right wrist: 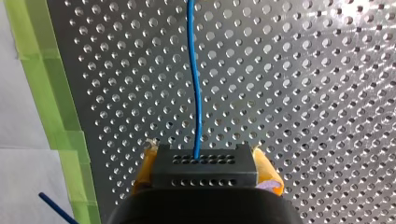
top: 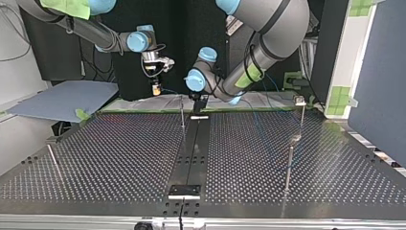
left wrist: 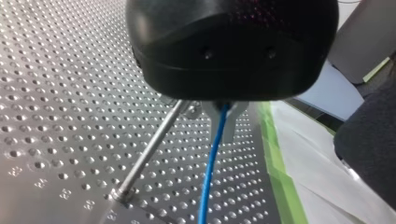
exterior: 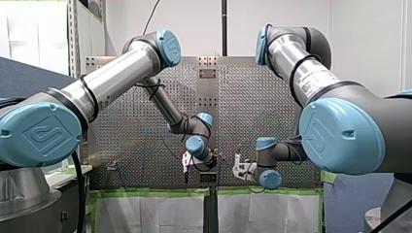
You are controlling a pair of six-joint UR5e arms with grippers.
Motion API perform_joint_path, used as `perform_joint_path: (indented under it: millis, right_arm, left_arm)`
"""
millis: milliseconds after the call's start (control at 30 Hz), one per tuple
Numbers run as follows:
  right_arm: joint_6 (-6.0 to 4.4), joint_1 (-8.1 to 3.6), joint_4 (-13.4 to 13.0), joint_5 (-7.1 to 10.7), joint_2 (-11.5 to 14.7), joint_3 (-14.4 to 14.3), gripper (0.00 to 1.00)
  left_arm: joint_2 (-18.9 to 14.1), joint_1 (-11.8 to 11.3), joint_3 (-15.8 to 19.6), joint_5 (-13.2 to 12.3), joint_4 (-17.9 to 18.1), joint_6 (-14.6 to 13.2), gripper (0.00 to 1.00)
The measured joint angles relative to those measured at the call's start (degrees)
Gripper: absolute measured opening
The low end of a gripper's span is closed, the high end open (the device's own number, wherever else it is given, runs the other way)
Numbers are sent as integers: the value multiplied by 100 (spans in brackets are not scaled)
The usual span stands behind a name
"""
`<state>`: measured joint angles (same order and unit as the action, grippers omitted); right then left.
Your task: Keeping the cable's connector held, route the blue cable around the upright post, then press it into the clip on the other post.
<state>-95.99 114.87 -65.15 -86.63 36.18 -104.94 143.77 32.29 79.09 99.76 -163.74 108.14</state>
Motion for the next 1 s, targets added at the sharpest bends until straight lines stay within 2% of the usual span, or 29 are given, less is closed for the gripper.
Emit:
perform_joint_path:
  millis: [300, 567, 1000]
  right_arm:
    - [25, -134, 31, 19, 0, 52, 0]
    - [49, -238, 78, 38, -3, 109, 0]
    - [34, -389, 71, 185, -15, 171, 0]
  left_arm:
    - [4, -24, 0, -157, 92, -17, 0]
    - [113, -101, -1, -371, 119, 162, 0]
    - [155, -274, -1, -659, 301, 339, 0]
